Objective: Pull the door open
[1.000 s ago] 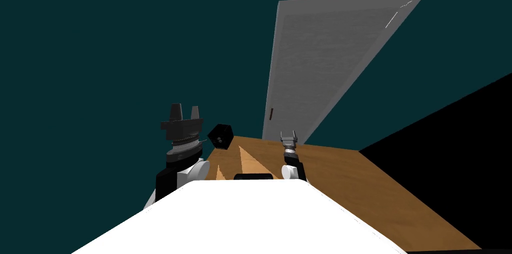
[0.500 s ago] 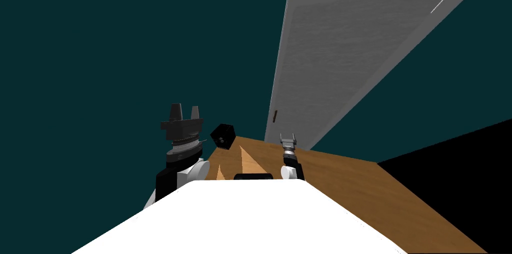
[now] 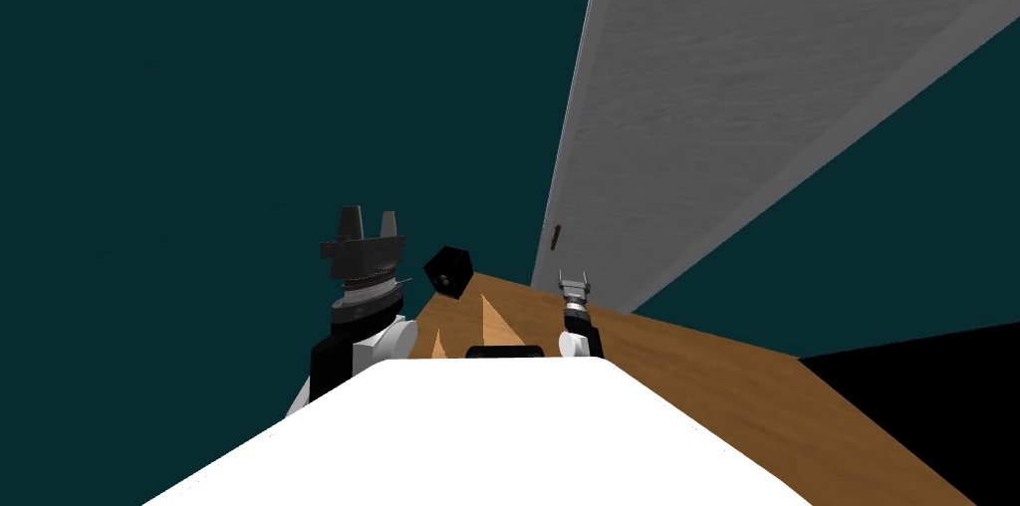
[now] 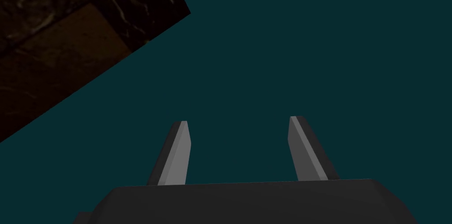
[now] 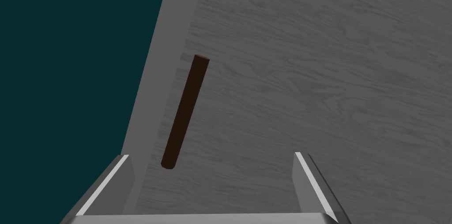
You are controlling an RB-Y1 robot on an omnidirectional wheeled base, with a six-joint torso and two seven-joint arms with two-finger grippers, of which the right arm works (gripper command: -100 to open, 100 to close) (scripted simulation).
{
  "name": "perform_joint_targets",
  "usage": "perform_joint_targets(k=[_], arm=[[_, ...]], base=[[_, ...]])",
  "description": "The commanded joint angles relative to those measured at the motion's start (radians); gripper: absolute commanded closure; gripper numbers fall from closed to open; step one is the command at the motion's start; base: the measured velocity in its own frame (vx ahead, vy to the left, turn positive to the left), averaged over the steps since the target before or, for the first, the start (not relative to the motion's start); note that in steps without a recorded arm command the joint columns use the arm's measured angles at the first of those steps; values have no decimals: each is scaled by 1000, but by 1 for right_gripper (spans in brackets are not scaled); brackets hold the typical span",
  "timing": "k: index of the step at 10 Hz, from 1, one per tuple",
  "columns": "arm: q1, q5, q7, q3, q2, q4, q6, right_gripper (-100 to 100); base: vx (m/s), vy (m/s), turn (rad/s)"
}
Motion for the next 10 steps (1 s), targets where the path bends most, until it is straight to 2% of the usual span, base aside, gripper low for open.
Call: perform_joint_targets(k=[1, 9, 10], arm=[[-8, -29, -35, 9, -7, 28, -14, -100], [-63, -156, -187, 56, -33, 191, -86, -100], [-74, -183, -219, 66, -39, 225, -101, -100]], base=[[90, -31, 119], [86, -38, 118], [103, -46, 174]])
